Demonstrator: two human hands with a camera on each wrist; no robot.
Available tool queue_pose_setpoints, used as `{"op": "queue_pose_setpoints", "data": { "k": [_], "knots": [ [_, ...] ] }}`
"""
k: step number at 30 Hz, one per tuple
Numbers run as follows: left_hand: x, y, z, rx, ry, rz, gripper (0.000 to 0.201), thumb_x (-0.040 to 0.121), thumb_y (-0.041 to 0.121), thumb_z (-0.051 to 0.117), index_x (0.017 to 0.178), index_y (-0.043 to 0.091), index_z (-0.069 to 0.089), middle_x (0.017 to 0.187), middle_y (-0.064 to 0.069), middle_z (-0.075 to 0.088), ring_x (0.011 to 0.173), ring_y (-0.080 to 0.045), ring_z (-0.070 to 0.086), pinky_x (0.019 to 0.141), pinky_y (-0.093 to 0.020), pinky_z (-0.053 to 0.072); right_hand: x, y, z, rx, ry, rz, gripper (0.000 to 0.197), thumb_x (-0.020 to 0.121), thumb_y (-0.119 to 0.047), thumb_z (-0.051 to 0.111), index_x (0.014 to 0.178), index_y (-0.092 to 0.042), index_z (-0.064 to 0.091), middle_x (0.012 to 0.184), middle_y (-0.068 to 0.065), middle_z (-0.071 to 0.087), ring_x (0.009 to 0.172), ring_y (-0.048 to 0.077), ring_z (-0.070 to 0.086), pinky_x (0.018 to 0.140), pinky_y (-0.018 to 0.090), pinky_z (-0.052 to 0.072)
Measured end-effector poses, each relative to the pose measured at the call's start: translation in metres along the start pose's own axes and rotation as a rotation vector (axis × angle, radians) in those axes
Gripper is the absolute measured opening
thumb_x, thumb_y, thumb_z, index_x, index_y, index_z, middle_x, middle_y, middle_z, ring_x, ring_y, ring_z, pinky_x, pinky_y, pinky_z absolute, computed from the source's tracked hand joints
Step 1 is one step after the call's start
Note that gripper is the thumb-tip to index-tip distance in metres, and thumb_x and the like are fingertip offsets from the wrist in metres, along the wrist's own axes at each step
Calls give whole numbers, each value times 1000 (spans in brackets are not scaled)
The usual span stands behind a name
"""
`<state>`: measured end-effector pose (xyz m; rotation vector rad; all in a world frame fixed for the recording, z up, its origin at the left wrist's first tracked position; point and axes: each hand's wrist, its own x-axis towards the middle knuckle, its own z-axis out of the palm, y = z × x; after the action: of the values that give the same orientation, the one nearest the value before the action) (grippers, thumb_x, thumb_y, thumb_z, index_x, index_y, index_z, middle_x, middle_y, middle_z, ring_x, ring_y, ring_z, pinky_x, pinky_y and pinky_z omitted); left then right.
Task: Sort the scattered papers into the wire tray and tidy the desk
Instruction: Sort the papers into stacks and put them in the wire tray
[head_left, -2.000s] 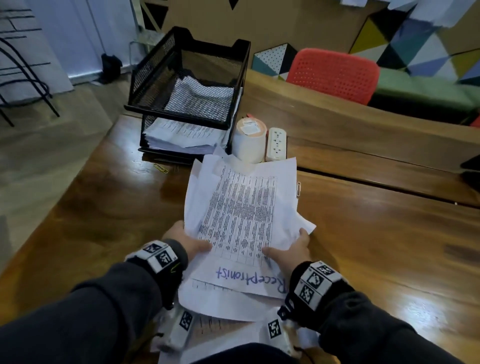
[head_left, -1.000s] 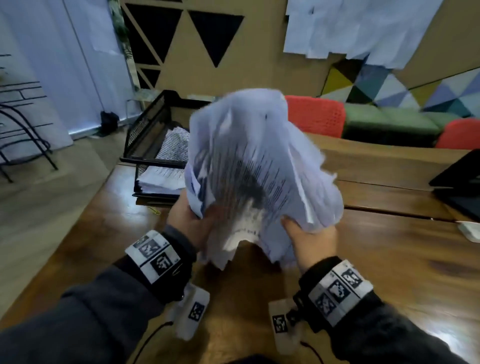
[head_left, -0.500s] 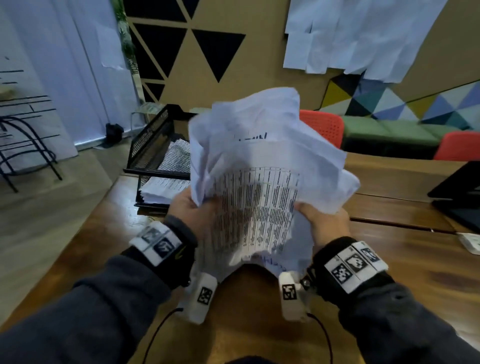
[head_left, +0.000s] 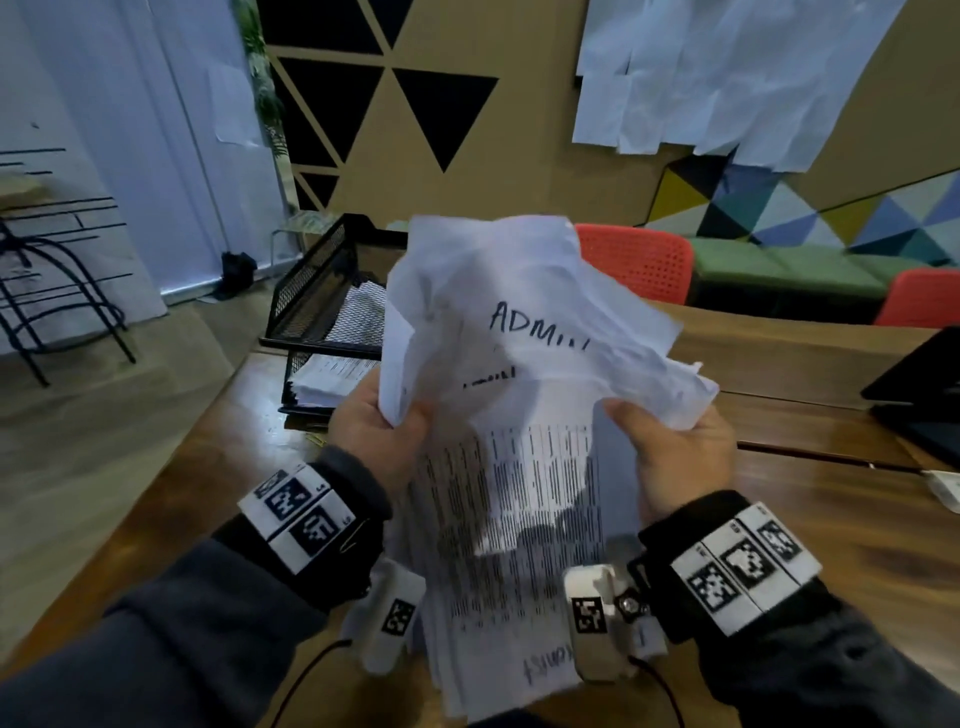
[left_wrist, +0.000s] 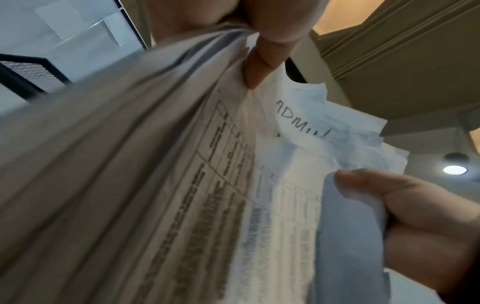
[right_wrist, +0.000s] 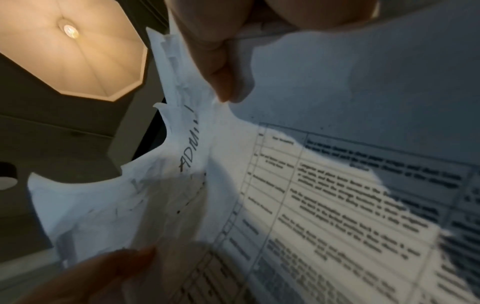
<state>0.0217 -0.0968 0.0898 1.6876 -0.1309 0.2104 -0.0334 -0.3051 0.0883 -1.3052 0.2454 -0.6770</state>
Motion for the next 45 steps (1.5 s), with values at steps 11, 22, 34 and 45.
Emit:
{"op": "queue_pose_setpoints", "data": {
  "k": [11,22,34,45],
  "knots": [
    [-3,19,-8,-94,-137,4,25,82,-3,61,77,22,60,73,6,63,68,-9,61,52,-20,52,13,-1,-21,-218,-145,184,39,66,9,75,90,-20,63,97,8,69,85,21,67,77,34,56],
    [15,-21,-15,150,-365,-147,56,47,59,73,86,18,69,88,4,73,89,-16,68,79,-33,56,16,-14,-7,-169,-26,178,12,76,-4,72,76,-13,63,68,4,67,63,23,63,55,26,55],
    [-2,-24,-1,287,-108,67,24,82,23,65,106,21,60,78,28,48,65,18,44,49,0,35,-13,15,8,-111,-66,73,53,73,5,72,119,-13,52,112,10,66,103,27,64,89,44,52],
    [31,-36,-24,213,-195,15,24,83,2,59,68,21,58,66,8,62,59,-1,60,43,-4,42,37,-15,-45,-272,-187,95,44,56,-3,81,97,-9,66,87,6,73,73,13,69,60,26,56]
  ]
}}
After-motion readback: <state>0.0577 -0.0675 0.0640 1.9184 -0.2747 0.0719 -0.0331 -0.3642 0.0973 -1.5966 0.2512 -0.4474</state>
